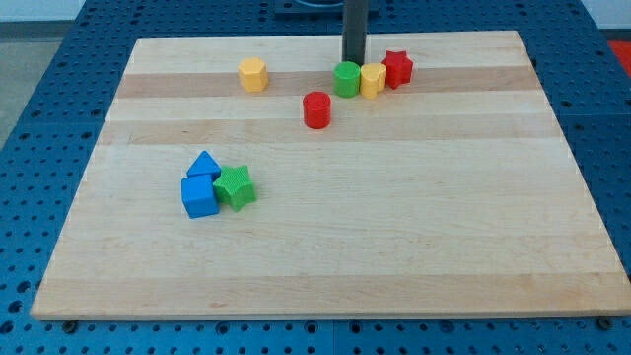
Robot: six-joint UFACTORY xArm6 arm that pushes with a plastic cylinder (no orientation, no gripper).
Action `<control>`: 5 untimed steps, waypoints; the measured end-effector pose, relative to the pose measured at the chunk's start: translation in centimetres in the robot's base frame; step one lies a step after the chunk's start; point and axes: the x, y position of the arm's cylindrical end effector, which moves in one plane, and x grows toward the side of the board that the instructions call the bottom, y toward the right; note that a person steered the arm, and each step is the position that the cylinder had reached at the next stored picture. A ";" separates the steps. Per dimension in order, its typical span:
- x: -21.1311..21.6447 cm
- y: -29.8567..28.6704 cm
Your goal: Place the green circle to the center of the board
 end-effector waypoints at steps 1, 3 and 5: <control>1.6 -0.9; 4.5 -1.1; 7.6 0.0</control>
